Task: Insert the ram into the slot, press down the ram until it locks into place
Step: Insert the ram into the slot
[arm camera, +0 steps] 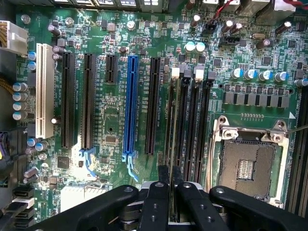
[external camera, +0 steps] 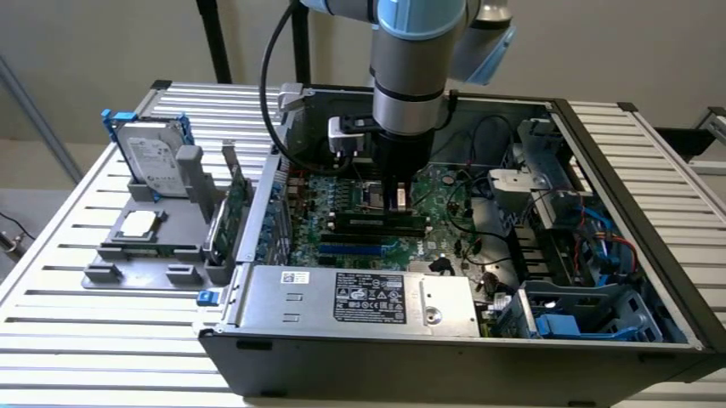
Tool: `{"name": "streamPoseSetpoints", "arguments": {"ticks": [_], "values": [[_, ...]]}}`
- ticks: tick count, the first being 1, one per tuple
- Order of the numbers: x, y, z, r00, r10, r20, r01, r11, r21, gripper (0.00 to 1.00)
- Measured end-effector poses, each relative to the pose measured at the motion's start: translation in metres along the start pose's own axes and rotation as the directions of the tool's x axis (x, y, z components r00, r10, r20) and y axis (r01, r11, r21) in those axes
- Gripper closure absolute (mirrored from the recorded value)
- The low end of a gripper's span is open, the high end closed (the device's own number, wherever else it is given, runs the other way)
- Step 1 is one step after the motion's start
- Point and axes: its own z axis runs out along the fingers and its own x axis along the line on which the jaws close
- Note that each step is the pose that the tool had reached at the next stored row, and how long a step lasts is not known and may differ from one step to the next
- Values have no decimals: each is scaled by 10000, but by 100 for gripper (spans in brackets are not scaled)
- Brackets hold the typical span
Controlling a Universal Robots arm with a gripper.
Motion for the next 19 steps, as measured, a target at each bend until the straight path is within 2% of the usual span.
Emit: {"name": "streamPoseSetpoints", "arguments": {"ticks": [7, 8, 9, 15, 17, 19], "values": [[0, 0, 10, 10000, -9, -3, 9, 10000, -1, 85], [0, 0, 11, 10000, -9, -3, 9, 10000, -1, 78], [0, 0, 3, 10000, -9, 1, 9, 10000, -2, 78], [5, 6, -204, 10000, -11, 1, 11, 10000, -32, 78], [5, 25, -235, 10000, -11, 0, 11, 10000, -65, 78], [5, 44, -252, 10000, -13, 4, 13, 9999, -138, 78]]}}
